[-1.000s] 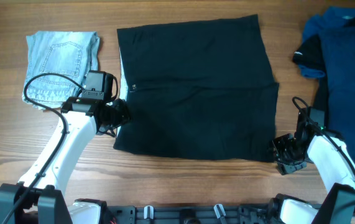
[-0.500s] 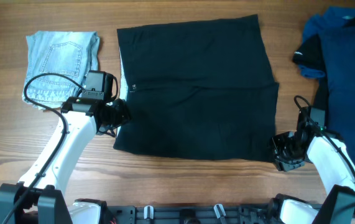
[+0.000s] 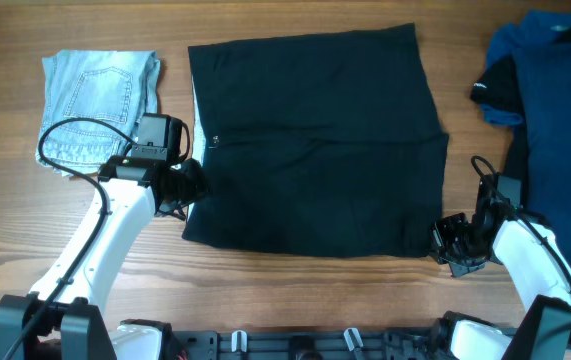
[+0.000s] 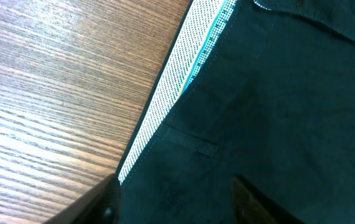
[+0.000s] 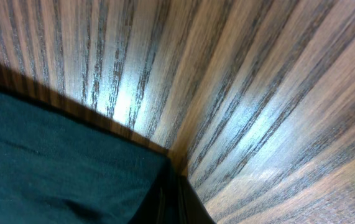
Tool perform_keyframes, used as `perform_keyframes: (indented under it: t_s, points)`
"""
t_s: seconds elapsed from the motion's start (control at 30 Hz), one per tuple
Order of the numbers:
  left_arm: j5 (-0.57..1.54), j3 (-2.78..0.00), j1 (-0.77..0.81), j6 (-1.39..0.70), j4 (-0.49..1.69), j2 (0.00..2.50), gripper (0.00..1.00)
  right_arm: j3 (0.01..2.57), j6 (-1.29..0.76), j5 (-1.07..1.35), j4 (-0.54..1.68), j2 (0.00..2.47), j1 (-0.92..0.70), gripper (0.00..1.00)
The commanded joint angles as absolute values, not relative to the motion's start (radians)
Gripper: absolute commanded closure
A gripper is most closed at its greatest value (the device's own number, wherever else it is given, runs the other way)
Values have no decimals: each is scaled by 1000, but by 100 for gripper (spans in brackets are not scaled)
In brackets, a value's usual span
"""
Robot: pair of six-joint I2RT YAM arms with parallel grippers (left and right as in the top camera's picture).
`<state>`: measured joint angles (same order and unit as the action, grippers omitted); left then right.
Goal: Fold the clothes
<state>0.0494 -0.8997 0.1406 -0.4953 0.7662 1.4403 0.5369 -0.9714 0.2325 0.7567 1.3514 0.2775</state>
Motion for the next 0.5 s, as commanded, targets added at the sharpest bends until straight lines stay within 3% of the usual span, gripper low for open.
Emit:
perform_keyframes:
  t_s: [0.0,0.07,0.13,0.17,0.47]
  points:
    - [80,-888,143,-503,771,1436,47,508,-943,157,761,1370,271,96]
    - [131,-888,144,-503,794,1436,49,508,-943,157,761,1370,271,96]
    - [160,-888,144,-533,860,1436,86,508,-942,170,764,1370,271,96]
    - [159,-887,143,-572,891,1433,96,508,-942,173,764,1370,271,96]
    - [38,-734,143,-908,911,1289,92,508,-916,173,751,1370,271,96]
